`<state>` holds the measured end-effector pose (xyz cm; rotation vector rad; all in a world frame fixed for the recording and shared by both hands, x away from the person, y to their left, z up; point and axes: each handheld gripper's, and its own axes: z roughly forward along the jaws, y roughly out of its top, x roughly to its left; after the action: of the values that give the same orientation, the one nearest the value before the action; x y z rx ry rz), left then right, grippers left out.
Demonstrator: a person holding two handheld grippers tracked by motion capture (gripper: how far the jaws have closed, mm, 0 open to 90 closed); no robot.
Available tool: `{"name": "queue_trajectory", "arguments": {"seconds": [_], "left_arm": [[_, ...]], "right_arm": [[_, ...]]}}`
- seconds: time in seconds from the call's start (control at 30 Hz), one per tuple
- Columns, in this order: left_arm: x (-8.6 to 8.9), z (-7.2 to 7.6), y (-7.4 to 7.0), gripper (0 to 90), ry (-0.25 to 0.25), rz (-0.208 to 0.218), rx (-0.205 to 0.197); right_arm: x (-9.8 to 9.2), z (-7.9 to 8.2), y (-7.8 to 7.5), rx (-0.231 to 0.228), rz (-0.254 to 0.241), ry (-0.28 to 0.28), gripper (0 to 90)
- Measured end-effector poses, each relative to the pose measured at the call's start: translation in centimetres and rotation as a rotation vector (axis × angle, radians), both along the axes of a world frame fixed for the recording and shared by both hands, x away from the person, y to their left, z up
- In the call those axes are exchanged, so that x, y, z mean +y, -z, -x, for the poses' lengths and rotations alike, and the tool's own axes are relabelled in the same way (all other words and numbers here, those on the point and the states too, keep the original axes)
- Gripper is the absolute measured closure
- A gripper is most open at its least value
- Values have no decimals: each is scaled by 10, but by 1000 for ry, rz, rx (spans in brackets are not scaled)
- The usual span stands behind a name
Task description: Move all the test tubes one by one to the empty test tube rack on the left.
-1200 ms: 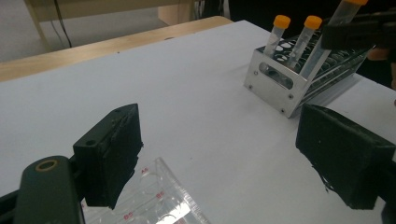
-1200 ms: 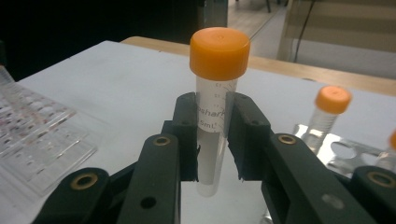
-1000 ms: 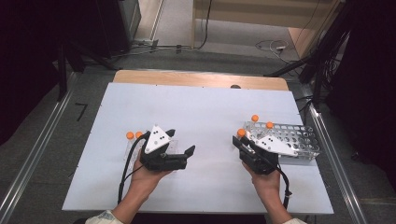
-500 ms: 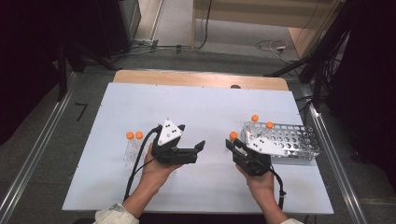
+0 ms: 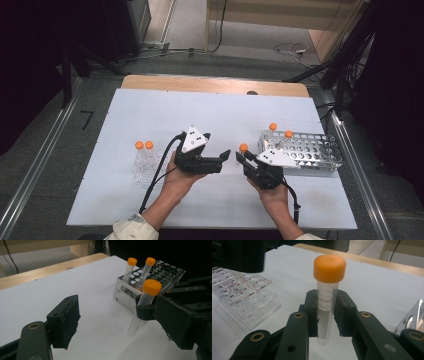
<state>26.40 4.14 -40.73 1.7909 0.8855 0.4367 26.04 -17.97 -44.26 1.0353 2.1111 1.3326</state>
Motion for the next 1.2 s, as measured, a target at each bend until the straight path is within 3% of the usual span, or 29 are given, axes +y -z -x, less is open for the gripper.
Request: {"name": "queue_trajectory", "arguments": {"seconds": [0.4,0.63,0.93,1.2], "left_arm": [[-23,-4,10,285,64,-18,22],[-28,-4,13,435,75,-41,10],[-29,-1,14,621,91,-35,1],[-30,-1,14,696,96,-35,3]], "right_arm": [[9,1,6,22,18,-28,712],[14,3,9,28,25,-50,712],[14,3,10,34,19,-55,712],[15,4,9,35,16,-58,712]]}}
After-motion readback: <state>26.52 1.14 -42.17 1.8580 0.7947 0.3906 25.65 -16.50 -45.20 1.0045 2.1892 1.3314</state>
